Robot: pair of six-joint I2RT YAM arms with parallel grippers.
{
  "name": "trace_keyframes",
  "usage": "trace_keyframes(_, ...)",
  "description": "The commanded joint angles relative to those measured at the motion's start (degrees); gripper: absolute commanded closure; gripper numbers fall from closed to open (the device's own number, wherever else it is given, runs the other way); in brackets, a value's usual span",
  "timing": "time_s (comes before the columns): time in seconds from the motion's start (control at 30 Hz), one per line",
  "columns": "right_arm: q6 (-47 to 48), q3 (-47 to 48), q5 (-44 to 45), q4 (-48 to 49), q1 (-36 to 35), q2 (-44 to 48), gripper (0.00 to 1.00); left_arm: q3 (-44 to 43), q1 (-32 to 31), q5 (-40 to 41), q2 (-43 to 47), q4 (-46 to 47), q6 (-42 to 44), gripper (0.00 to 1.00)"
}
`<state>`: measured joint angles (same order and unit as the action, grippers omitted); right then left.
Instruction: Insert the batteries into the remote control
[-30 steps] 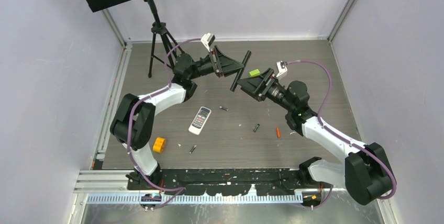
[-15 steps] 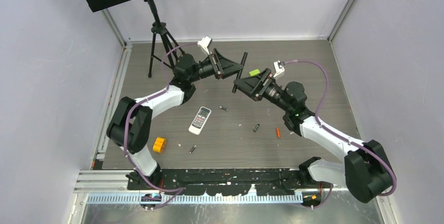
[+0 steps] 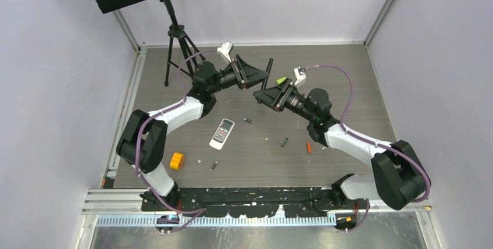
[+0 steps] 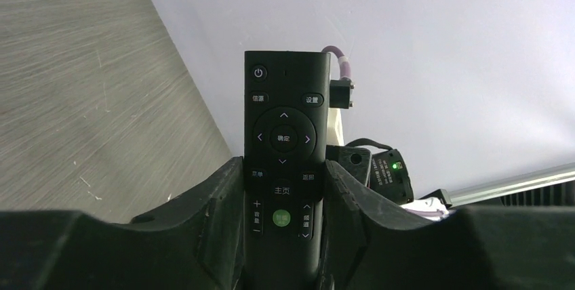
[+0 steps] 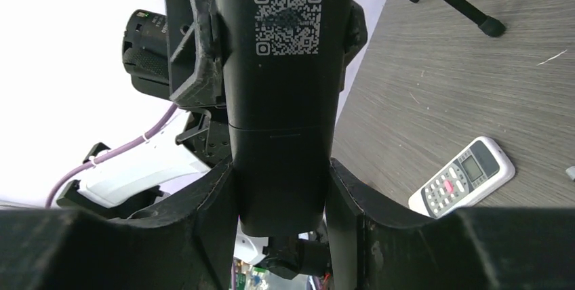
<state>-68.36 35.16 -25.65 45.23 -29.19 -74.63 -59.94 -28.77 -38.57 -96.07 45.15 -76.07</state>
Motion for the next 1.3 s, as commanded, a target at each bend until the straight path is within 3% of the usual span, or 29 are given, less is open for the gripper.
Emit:
trace_keyframes(0.0,9.97,3.81,1.23,-6.26,-0.20,1.85,0.73,0.08,-0.25,-0.20,4.11,-3.53,4.58,0.43)
trace_keyframes(0.07,17.48,5.22,2.08,-14.79,-0.34,3.41,0.74,-1.20,-0.08,-0.89,5.49,-10.77,10.39,0.29)
trace_keyframes(0.2,34.48,8.67,6.16,-34.06,-1.41,5.49,0.78,-6.44,-0.05,0.98,8.80,-33.22,25.41,0.18)
trace_keyframes(0.4,46.03,12.67,11.86,-44.66,-5.67,5.52,0.78,-9.40,-0.12,1.20,7.82,-41.87,28.79,0.18)
trace_keyframes(0.5,49.09,14.87,15.99,-48.94,-8.02,4.41,0.79,-10.20,-0.30,2.01,6.79,-44.58,28.99,0.23)
trace_keyframes(0.63,50.37,15.78,18.49,-49.24,-9.39,3.65,0.79,-11.99,-0.31,4.60,5.74,-51.66,30.59,0.37)
trace_keyframes(0.83,52.36,17.25,20.66,-49.88,-10.48,2.11,0.80,-11.78,-0.67,2.46,4.48,-52.15,28.34,0.63)
trace_keyframes(1.0,53.35,19.34,22.25,-52.16,-10.97,1.59,0.79,-11.87,-0.67,1.72,3.95,-51.37,25.63,0.73)
trace_keyframes(1.07,52.67,19.62,21.57,-51.89,-10.98,1.50,0.79,-11.78,-0.67,1.59,3.67,-49.62,24.61,0.82)
trace_keyframes(1.13,51.05,19.85,21.55,-51.95,-10.98,1.58,0.68,-11.72,-0.67,1.40,3.48,-47.69,24.23,0.98)
trace_keyframes(1.17,49.81,19.63,21.59,-51.39,-10.98,1.97,0.55,-11.57,-0.62,1.18,3.49,-46.34,24.29,1.00)
trace_keyframes(1.2,48.15,19.03,21.63,-50.75,-10.98,2.75,0.34,-11.29,-0.54,1.01,3.66,-44.08,24.76,1.00)
trace_keyframes(1.23,45.65,17.95,20.58,-49.28,-10.92,3.84,0.20,-11.01,-0.35,0.86,4.01,-42.31,25.26,1.00)
trace_keyframes(1.27,44.53,16.98,19.33,-48.24,-10.83,5.20,0.13,-10.72,-0.01,0.75,4.22,-40.97,25.73,1.00)
